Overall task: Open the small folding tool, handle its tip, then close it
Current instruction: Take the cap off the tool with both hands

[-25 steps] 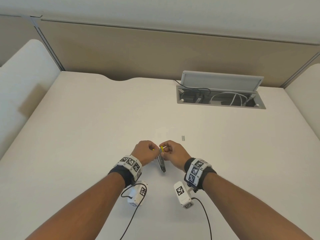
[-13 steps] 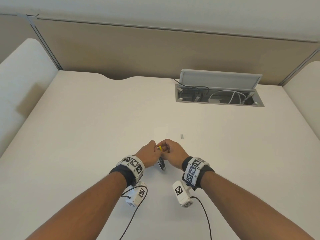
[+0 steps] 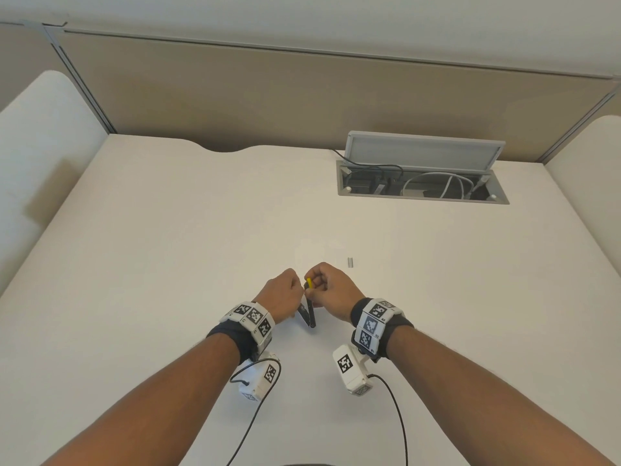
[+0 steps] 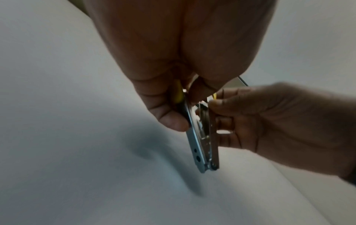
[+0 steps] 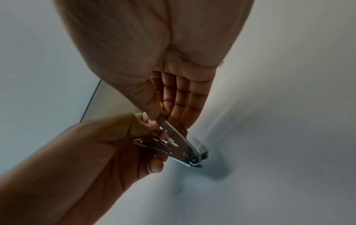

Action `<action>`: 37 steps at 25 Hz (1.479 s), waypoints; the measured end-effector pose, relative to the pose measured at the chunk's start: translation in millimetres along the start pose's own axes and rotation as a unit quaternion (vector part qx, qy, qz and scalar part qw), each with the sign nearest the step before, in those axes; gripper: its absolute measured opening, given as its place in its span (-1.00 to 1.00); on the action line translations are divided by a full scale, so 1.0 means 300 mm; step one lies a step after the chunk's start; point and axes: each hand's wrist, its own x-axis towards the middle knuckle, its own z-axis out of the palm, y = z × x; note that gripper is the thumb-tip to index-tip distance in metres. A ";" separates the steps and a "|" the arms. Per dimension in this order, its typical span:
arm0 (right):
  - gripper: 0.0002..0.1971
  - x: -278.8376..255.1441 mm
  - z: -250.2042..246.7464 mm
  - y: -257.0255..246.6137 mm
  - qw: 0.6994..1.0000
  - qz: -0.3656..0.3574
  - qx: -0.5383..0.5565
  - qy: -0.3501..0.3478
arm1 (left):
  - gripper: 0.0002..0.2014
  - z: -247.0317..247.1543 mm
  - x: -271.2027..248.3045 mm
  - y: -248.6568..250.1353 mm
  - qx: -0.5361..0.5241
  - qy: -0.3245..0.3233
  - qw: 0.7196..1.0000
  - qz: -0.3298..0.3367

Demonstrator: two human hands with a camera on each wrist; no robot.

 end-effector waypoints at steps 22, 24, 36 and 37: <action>-0.86 -0.083 -0.063 0.098 0.993 0.047 0.065 0.091 | -0.79 -0.052 0.021 -0.086 -0.437 0.060 0.895 -0.059; -0.82 -0.097 -0.058 0.116 0.997 0.051 -0.004 0.063 | -0.79 -0.053 0.025 -0.088 -0.442 0.063 0.893 -0.060; -0.78 -0.117 -0.025 0.042 0.990 0.012 -0.122 -0.062 | -0.87 -0.050 -0.012 -0.043 -0.450 0.037 0.889 -0.077; -0.76 -0.108 -0.027 0.025 0.991 -0.003 -0.120 -0.052 | -0.87 -0.046 -0.016 -0.044 -0.446 0.027 0.892 -0.074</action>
